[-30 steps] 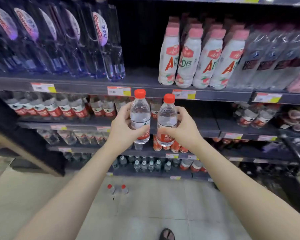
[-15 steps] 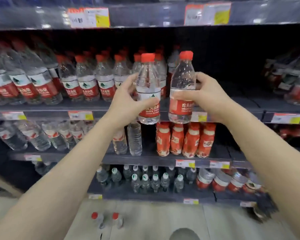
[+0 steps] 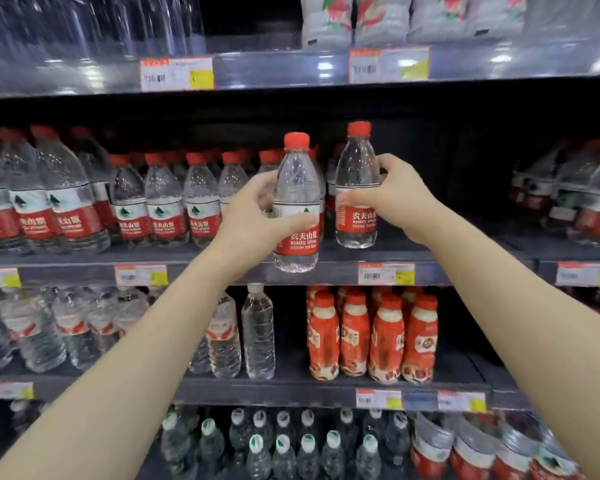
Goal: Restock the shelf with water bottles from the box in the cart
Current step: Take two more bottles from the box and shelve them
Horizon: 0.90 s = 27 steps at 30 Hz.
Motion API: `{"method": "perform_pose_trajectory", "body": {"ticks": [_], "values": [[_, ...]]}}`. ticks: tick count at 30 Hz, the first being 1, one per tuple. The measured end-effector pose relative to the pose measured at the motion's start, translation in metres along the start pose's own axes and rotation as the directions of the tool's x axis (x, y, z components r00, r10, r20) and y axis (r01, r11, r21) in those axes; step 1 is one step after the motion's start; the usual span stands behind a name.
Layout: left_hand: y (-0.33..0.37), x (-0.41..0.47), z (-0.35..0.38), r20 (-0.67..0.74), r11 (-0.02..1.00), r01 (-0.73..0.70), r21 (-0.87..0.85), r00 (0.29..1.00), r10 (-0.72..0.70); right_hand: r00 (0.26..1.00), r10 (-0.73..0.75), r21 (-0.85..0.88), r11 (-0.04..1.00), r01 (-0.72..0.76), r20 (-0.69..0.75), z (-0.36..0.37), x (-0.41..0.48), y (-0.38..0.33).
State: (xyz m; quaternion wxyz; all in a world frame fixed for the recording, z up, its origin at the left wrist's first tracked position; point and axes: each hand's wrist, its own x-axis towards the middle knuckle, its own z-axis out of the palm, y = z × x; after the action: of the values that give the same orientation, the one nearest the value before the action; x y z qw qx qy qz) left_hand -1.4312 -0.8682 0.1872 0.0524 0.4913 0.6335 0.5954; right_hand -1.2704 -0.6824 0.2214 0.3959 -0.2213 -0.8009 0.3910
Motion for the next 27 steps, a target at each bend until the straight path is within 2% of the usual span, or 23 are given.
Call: {"method": "perform_pose_trajectory", "body": {"ticks": [5, 11, 15, 27], "values": [[-0.001, 0.017, 0.009, 0.030, 0.999, -0.039, 0.010, 0.999, 0.039, 1.000, 0.006, -0.114, 0.993, -0.006, 0.000, 0.012, 0.037, 0.015], [-0.008, 0.031, 0.016, 0.063, 1.000, -0.023, -0.019, 0.998, 0.024, 0.995, 0.098, -0.094, 0.991, -0.097, 0.010, 0.028, 0.067, 0.054], [-0.014, 0.033, 0.018, 0.051, 1.000, -0.022, -0.007, 0.998, 0.022, 0.996, 0.089, -0.062, 0.994, -0.090, -0.015, 0.037, 0.080, 0.070], [-0.025, 0.034, 0.017, 0.024, 1.000, -0.019, -0.021, 1.000, 0.019, 0.991, 0.107, -0.229, 0.966, -0.123, -0.082, 0.055, 0.118, 0.079]]}}
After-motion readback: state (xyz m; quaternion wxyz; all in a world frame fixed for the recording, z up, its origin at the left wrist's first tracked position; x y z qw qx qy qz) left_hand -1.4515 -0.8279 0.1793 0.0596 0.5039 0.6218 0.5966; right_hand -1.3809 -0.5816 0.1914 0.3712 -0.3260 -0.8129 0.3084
